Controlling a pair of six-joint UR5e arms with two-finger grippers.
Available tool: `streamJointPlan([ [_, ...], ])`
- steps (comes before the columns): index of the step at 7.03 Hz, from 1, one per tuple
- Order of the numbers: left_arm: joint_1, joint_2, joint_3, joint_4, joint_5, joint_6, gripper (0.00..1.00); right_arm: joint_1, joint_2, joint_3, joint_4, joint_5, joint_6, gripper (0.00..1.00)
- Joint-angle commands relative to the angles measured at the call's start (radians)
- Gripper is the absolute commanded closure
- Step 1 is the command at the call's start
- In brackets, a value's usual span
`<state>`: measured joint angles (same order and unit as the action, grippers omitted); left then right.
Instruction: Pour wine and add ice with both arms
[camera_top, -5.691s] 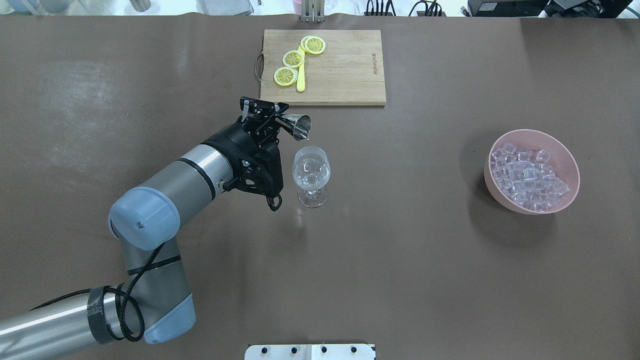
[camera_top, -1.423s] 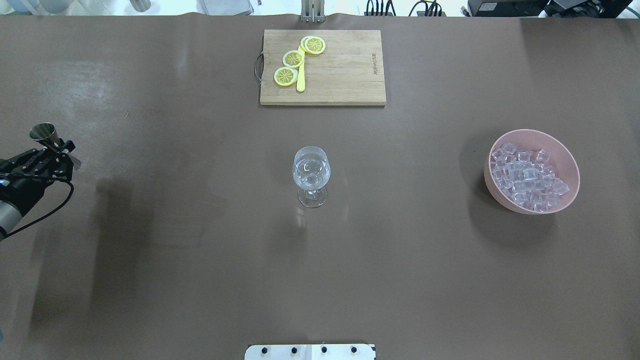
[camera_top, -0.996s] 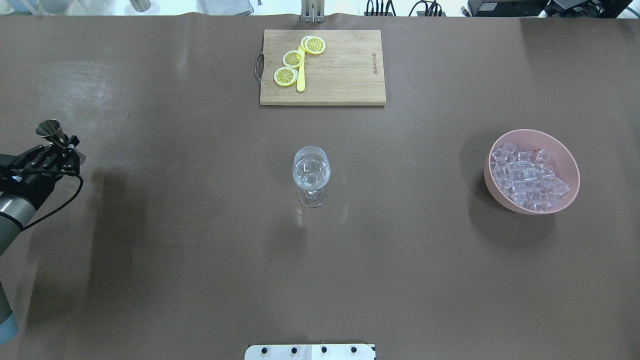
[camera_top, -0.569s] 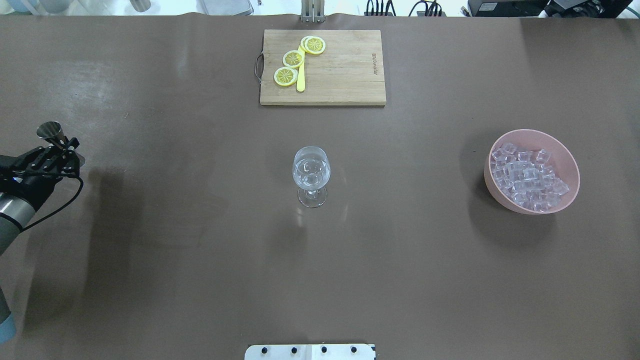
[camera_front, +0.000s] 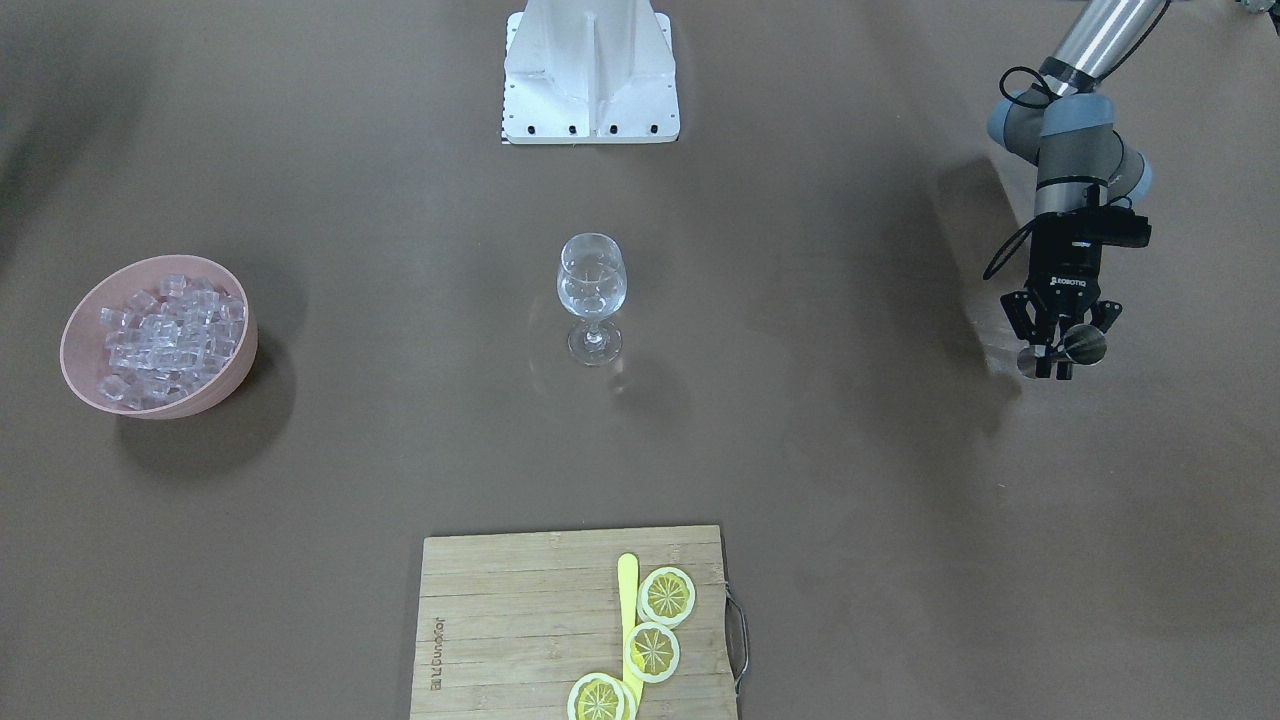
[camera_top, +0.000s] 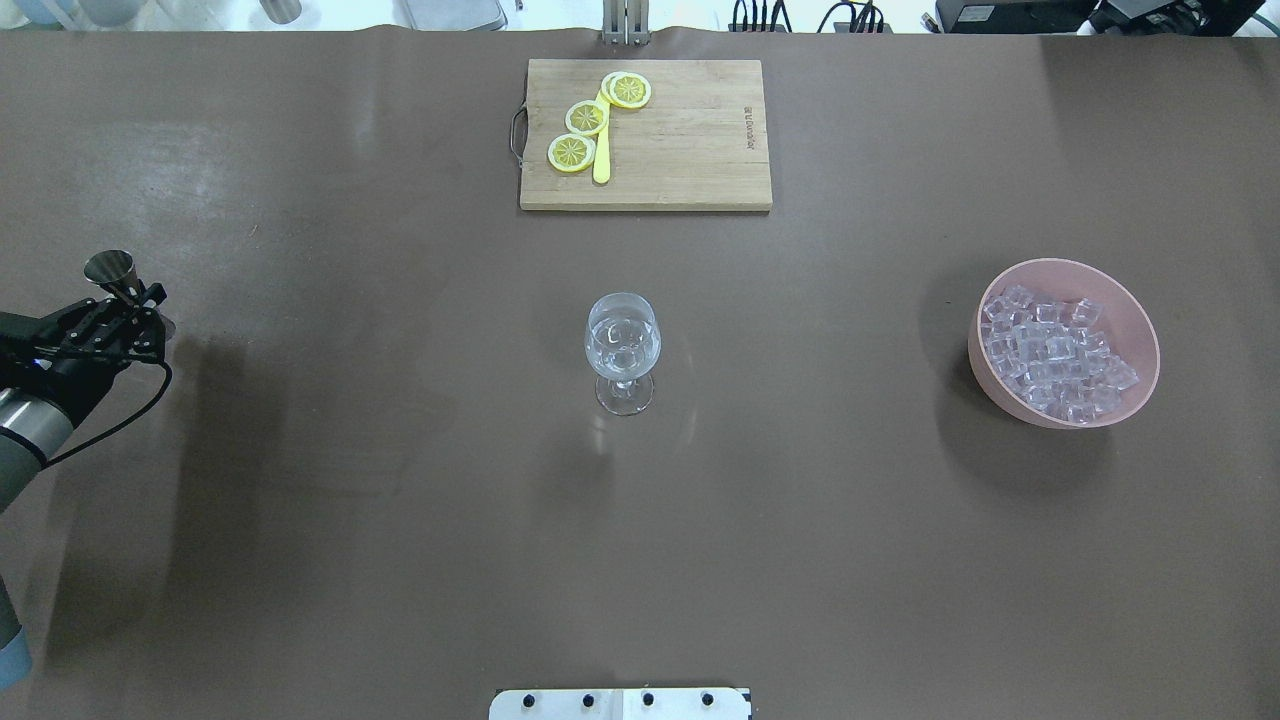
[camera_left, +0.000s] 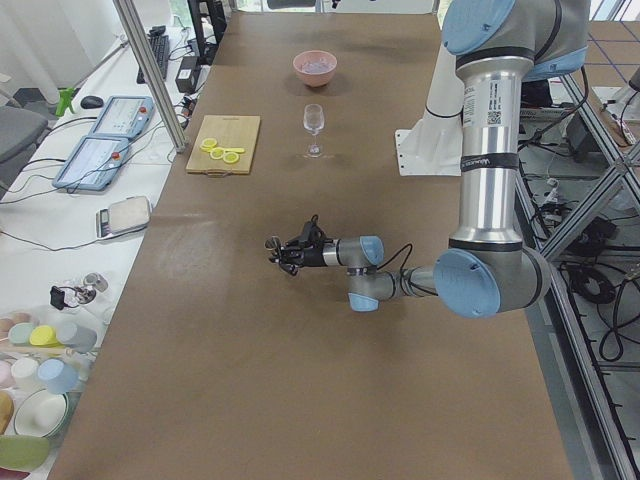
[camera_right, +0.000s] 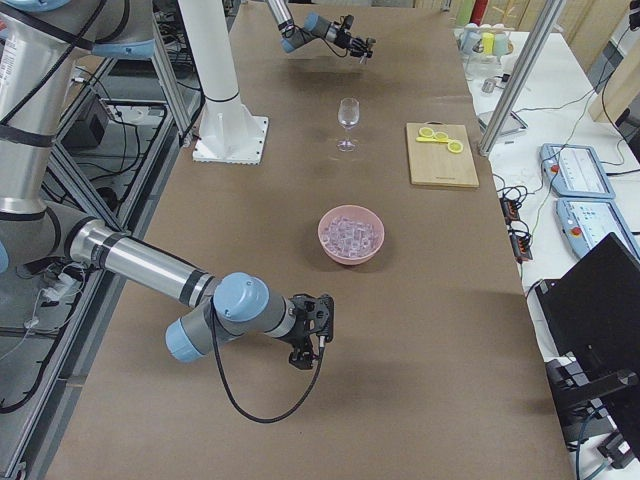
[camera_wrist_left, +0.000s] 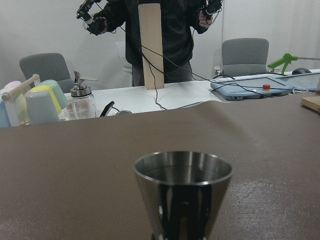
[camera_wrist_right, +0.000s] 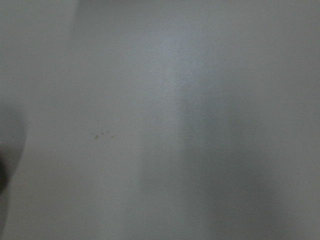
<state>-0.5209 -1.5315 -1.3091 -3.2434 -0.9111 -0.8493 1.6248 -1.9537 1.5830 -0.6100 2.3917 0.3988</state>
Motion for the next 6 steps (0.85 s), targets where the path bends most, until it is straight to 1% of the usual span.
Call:
streamJointPlan([
  [1,0.001,-0.002,-0.002,-0.001,-0.026,0.006,0.91,0.0,-0.005,0.002,0.0,0.001,0.0,0.0],
  [2,0.001,-0.002,-0.001,-0.001,-0.038,0.006,0.83,0.0,-0.007,0.002,0.0,0.001,0.0,0.0],
  [3,0.001,-0.004,-0.002,-0.001,-0.061,0.004,0.79,0.0,-0.008,0.002,0.0,0.003,0.0,0.0],
  [5,-0.001,-0.004,-0.001,-0.001,-0.084,0.001,0.79,0.001,-0.014,0.002,0.0,0.003,0.0,0.0],
  [6,-0.001,-0.002,-0.001,-0.001,-0.086,0.001,0.76,0.001,-0.016,0.002,0.0,0.003,0.0,0.0],
])
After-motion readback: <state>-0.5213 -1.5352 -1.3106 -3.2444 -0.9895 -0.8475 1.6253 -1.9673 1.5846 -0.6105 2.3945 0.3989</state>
